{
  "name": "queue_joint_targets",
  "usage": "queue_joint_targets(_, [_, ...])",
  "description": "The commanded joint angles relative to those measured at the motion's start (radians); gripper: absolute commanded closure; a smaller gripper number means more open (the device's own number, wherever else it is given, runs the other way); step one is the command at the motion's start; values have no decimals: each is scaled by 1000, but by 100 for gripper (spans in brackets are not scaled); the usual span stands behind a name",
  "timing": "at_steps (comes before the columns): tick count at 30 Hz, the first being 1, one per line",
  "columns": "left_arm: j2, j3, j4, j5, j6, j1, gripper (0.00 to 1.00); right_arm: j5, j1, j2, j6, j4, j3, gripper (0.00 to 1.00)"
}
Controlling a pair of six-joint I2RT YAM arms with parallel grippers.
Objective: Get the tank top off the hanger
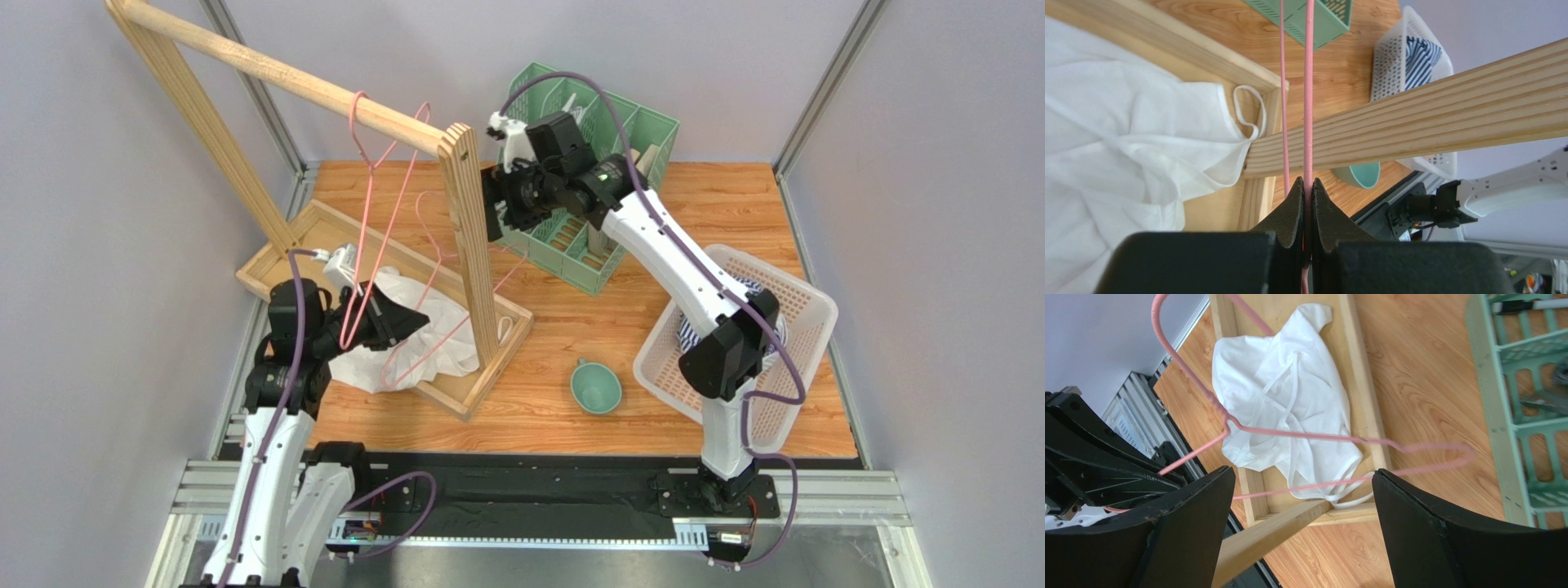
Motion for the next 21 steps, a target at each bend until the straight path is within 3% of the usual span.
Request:
queue_joint_targets(1, [-57,42,-160,-128,6,44,100,52,-47,-139,73,87,-58,11])
queue_joint_targets(10, [-117,53,-266,-245,-84,165,100,89,-64,-180,64,110,-148,11])
queue_joint_targets(13, [-154,97,-318,-375,-88,185,100,97,-64,-189,61,119,-187,11])
queue_joint_targets(17, [-254,203,-389,-695,-97,183,100,106,-64,-205,53,131,-237,11])
queue_joint_targets(21, [-269,298,-392,-849,-95,185,100,104,-64,-217,49,143,-270,11])
